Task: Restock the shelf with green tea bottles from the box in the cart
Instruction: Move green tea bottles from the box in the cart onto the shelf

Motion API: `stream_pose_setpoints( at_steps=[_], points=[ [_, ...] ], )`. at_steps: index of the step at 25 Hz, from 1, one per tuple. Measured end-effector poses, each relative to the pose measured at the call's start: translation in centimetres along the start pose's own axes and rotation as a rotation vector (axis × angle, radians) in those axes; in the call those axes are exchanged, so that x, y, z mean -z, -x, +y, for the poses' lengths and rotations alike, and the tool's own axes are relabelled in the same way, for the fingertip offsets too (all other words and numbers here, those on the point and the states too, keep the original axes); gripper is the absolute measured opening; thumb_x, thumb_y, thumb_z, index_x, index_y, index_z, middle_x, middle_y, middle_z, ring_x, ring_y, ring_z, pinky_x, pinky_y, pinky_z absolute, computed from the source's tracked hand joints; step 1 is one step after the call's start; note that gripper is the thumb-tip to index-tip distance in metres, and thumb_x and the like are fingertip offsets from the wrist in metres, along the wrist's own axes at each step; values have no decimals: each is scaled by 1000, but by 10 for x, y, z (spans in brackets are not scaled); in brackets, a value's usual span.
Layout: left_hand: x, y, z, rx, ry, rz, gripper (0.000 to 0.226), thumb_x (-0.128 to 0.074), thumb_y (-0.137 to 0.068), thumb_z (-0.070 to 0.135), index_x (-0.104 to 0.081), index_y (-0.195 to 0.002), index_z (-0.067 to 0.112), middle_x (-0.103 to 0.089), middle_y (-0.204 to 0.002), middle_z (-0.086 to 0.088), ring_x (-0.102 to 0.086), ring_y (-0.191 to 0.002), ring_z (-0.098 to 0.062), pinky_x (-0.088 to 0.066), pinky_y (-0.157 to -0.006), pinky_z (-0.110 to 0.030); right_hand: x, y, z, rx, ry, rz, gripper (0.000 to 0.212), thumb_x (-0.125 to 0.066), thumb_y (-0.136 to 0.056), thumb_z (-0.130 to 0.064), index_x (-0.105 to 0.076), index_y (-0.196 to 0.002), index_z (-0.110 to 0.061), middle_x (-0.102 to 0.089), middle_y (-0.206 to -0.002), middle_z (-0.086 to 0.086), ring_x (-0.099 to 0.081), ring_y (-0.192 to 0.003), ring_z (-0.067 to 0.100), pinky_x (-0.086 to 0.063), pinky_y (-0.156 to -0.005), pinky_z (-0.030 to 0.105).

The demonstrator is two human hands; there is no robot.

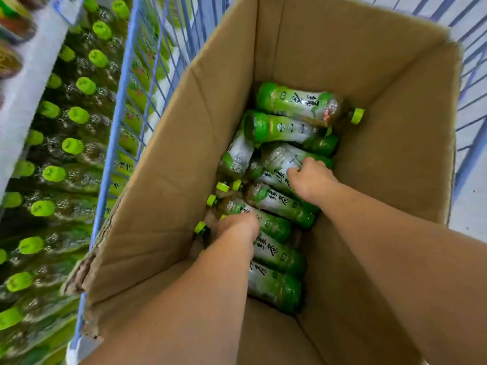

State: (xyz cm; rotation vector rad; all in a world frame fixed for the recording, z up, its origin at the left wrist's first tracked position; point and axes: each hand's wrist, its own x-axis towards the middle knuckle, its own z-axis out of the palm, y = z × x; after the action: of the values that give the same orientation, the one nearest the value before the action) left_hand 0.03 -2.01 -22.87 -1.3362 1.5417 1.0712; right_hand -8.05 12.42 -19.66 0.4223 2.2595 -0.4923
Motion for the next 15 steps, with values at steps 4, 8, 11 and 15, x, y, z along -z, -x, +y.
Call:
stream_pose_setpoints(
  at_steps=[4,8,11,15],
  points=[
    [0,1,-6,17,-225,87,69,-75,-86,27,-46,-142,0,-58,-135,-16,-60,-117,-31,-53,-91,-36,-9,-6,1,36,128,45,65,-47,-100,-46,-37,-149,-4,-40,-151,20,-36,-139,38,-38,-110,46],
    [-5,11,-11,-37,-495,193,86,-81,-80,38,-38,-143,-2,-54,-139,-15,-57,-124,-30,-51,-90,-32,-15,-15,6,45,204,42,68,-61,-95,-46,-41,-144,-4,-48,-146,16,-44,-136,35,-43,-105,41],
    [-9,19,-12,-34,-331,246,95,-86,-78,28,-21,-143,0,-51,-143,-19,-55,-126,-36,-49,-90,-36,-12,-17,5,34,191,38,66,-69,-92,-45,-47,-139,-4,-54,-141,15,-51,-131,34,-47,-99,38],
    [-27,42,0,-267,-216,194,84,-77,-86,18,-17,-144,23,-31,-146,-18,-58,-109,-36,-40,-72,-34,-11,-19,2,6,165,35,68,-74,-87,-45,-49,-136,-5,-56,-140,14,-53,-130,33,-48,-99,37]
  ],
)
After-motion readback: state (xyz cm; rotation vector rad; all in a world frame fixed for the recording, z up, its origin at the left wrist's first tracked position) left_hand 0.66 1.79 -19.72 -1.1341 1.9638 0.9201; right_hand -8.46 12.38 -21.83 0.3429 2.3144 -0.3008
